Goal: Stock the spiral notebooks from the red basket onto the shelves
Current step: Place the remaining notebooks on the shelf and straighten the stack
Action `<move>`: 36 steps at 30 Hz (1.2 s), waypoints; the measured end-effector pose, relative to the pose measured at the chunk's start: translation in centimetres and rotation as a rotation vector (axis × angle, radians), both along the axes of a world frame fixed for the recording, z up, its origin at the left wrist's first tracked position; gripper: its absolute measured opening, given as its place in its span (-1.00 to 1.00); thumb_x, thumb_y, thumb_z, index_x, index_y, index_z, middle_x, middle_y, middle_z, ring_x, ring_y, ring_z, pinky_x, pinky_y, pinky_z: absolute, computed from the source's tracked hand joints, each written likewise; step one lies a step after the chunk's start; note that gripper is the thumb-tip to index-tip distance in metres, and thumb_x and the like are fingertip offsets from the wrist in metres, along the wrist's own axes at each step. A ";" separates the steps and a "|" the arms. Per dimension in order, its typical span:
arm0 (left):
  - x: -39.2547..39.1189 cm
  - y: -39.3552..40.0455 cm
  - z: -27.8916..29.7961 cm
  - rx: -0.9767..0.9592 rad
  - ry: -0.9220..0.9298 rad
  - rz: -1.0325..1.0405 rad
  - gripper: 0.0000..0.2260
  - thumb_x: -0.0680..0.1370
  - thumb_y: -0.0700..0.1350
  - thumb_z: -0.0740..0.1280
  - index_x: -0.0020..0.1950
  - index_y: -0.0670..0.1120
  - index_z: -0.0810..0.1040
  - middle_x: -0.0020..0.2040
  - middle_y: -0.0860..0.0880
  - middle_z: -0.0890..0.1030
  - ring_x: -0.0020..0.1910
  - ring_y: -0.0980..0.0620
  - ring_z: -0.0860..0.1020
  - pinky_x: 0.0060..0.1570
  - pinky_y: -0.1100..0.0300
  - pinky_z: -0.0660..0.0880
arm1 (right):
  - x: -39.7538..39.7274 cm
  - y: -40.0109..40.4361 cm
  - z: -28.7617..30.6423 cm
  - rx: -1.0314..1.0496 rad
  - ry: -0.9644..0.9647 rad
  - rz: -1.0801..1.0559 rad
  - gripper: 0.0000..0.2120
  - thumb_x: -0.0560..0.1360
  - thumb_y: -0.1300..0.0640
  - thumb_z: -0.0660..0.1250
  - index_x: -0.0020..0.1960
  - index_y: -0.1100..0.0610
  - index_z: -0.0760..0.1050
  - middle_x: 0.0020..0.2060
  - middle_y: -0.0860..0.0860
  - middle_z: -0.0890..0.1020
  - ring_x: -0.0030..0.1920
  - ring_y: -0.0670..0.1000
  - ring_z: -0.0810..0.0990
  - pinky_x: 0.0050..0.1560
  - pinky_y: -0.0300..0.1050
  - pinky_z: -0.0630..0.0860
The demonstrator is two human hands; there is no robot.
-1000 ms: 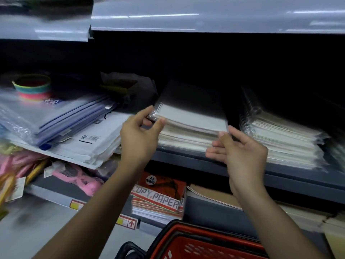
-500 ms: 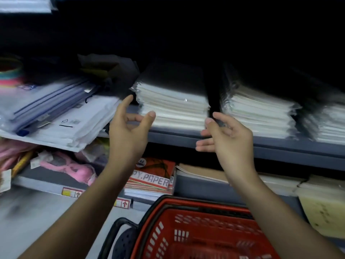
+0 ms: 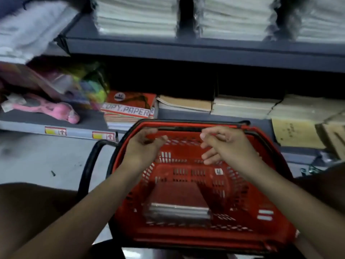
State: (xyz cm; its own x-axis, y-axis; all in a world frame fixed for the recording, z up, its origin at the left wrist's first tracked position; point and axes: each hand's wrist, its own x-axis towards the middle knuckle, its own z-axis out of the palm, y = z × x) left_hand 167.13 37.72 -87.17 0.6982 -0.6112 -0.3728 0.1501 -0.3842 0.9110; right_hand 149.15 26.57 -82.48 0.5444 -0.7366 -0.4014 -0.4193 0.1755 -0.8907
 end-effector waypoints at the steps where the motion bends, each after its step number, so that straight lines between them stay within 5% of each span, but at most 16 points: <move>1: -0.5 0.2 -1.5 0.054 0.012 -0.010 -0.77 0.51 -0.17 0.49 0.14 -0.08 0.58 -0.19 -0.10 0.59 -0.41 -0.01 0.49 -0.45 0.23 0.47 | -0.4 0.0 -1.3 0.054 0.046 0.015 -0.80 0.59 0.15 0.37 0.16 0.23 0.58 -0.09 0.30 0.65 -0.29 0.20 0.66 -0.28 0.01 0.69; 5: -1.1 1.0 -6.8 0.324 -0.111 -0.171 -0.82 0.47 -0.12 0.51 0.04 -0.02 0.63 0.00 -0.22 0.70 -0.18 -0.03 0.58 -0.02 0.01 0.57 | -0.9 0.6 -6.8 0.158 0.306 0.201 -0.76 0.56 0.05 0.40 0.10 0.22 0.59 -0.16 0.24 0.64 -0.24 0.21 0.69 -0.18 0.06 0.70; 8: -1.2 1.7 -8.8 0.610 -0.371 -0.568 -0.81 0.52 -0.08 0.43 0.10 -0.10 0.66 0.11 -0.15 0.69 0.09 -0.10 0.64 0.12 0.15 0.50 | -0.7 1.9 -10.3 0.095 0.511 0.344 -0.63 0.55 -0.07 0.38 0.00 0.28 0.61 -0.16 0.25 0.70 -0.19 0.22 0.73 -0.12 0.04 0.69; 12: -1.2 2.8 -10.2 0.897 -0.469 -0.952 -0.71 0.54 -0.07 0.34 0.19 -0.19 0.61 0.18 -0.17 0.65 0.14 -0.13 0.62 0.03 0.14 0.52 | -1.6 3.4 -13.2 0.072 0.769 0.494 -0.58 0.51 -0.20 0.36 -0.06 0.19 0.53 -0.25 0.07 0.63 -0.30 0.07 0.63 -0.32 -0.17 0.55; 16: -2.3 3.0 -10.5 0.930 -0.393 -1.026 -0.69 0.57 -0.06 0.32 0.22 -0.23 0.58 0.18 -0.19 0.64 0.13 -0.12 0.62 0.01 0.15 0.49 | -3.1 4.1 -13.9 0.251 0.798 0.435 -0.73 0.55 -0.07 0.37 -0.04 0.15 0.49 -0.12 0.02 0.58 0.00 0.06 0.56 -0.27 -0.22 0.43; 19: -2.6 2.7 -10.5 0.930 -0.432 -1.012 -0.70 0.57 -0.07 0.33 0.20 -0.24 0.57 0.19 -0.19 0.63 0.14 -0.11 0.62 0.02 0.14 0.51 | -3.1 4.5 -14.1 0.361 0.707 0.296 -0.62 0.54 0.06 0.42 0.27 0.24 0.51 0.13 0.12 0.58 0.07 0.06 0.52 -0.08 -0.19 0.43; 23: -2.7 3.1 -10.7 0.936 -0.405 -0.952 -0.77 0.53 -0.11 0.36 0.12 -0.21 0.60 0.11 -0.16 0.65 0.05 -0.07 0.63 -0.06 0.17 0.53 | -3.0 5.2 -14.2 0.326 0.700 0.219 -0.75 0.52 0.06 0.45 0.01 0.22 0.49 -0.18 0.05 0.54 -0.27 -0.02 0.51 -0.33 -0.21 0.41; 26: -2.7 4.0 -10.3 0.915 -0.387 -0.878 -0.72 0.49 -0.11 0.38 0.13 -0.21 0.63 0.12 -0.17 0.67 0.07 -0.08 0.65 0.00 0.17 0.56 | -3.3 5.9 -13.7 0.309 0.705 0.174 -0.71 0.51 0.04 0.47 0.00 0.25 0.51 -0.30 0.09 0.58 -0.48 -0.06 0.46 -0.54 -0.28 0.35; 29: -3.0 5.1 -9.0 0.886 -0.307 -0.733 -0.74 0.47 -0.16 0.34 0.13 -0.17 0.64 0.08 -0.13 0.68 0.04 -0.06 0.66 0.03 0.16 0.59 | -3.3 6.5 -12.4 0.242 0.699 0.129 -0.67 0.46 0.04 0.52 -0.25 0.24 0.49 -0.52 0.05 0.50 -0.61 -0.06 0.42 -0.64 -0.32 0.28; 33: -3.9 6.6 -6.0 0.691 -0.188 -0.399 -0.82 0.48 -0.23 0.27 -0.14 -0.18 0.67 -0.15 -0.13 0.73 -0.16 -0.10 0.70 -0.12 0.15 0.63 | -3.7 6.8 -10.5 0.309 0.525 -0.045 -0.77 0.47 0.19 0.49 -0.24 0.17 0.46 -0.25 0.09 0.60 -0.23 0.03 0.60 -0.24 -0.12 0.63; 36: -4.8 7.4 -2.8 0.415 0.082 -0.018 -0.81 0.53 -0.38 0.28 -0.15 -0.15 0.60 -0.16 -0.16 0.70 -0.21 -0.24 0.69 -0.05 -0.15 0.66 | -4.0 6.8 -8.2 0.582 0.247 -0.243 -0.86 0.47 0.44 0.36 -0.09 0.23 0.52 0.17 0.16 0.58 0.15 0.13 0.56 -0.13 -0.02 0.68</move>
State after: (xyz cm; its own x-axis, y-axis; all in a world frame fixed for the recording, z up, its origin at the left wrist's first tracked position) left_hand 162.38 45.09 -89.95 0.6467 -0.4095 -0.6435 0.2056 -0.7189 0.6641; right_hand 145.14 33.36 -90.70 0.2317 -0.4522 -0.8613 -0.4867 0.7127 -0.5051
